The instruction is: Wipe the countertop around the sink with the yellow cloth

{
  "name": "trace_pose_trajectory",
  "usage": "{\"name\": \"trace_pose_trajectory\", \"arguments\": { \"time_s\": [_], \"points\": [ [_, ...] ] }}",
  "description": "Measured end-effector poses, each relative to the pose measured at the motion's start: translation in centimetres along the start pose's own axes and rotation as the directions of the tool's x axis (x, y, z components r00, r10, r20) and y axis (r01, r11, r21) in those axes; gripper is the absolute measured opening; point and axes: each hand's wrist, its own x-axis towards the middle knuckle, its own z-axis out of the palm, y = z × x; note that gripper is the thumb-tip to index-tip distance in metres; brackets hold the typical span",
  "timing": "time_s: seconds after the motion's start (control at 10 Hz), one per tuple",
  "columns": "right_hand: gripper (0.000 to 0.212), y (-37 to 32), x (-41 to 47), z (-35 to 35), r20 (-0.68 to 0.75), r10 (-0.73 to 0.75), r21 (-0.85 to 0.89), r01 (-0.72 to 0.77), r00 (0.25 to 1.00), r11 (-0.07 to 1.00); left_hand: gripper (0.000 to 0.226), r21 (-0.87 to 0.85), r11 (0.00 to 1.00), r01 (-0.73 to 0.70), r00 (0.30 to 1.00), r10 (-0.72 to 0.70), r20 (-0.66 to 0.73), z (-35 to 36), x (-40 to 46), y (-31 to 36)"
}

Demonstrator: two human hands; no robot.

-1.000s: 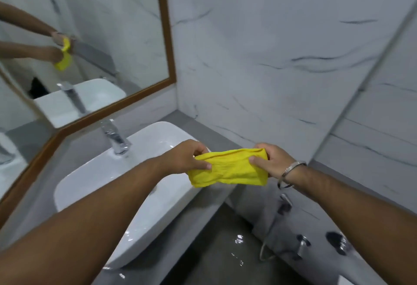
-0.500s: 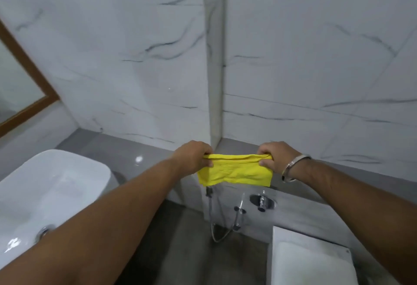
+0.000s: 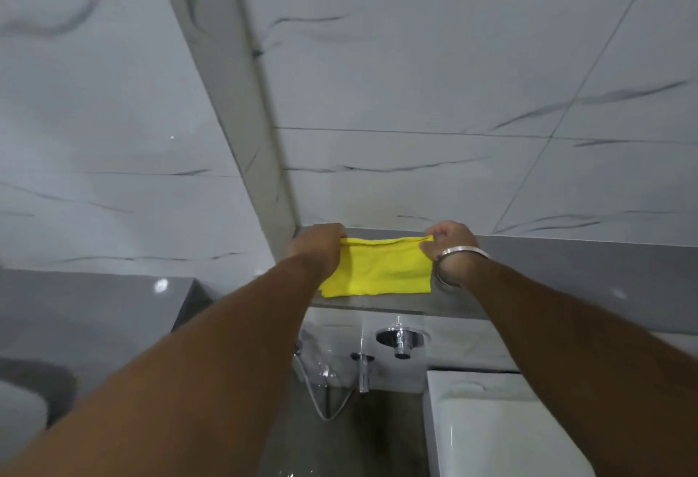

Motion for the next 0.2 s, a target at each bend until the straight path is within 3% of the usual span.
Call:
{"name": "trace_pose_trajectory", "arguments": {
  "time_s": [0.1, 0.2],
  "points": [
    [0.058, 0.4, -1.1, 1.2, 0.042, -0.069, -0.294, 0.078, 0.997, 0.953, 0.050, 0.150, 0.987, 0.063, 0.992, -0.045, -0.118, 1.0, -1.1, 1.6],
    [0.076, -0.4, -4.1, 0.6, 0.130, -0.152, -0.551, 0.198, 0.980, 0.810, 0.072, 0.208, 0.978, 0.037, 0.995, -0.018, -0.095, 0.6, -3.2, 2.1]
  ]
}}
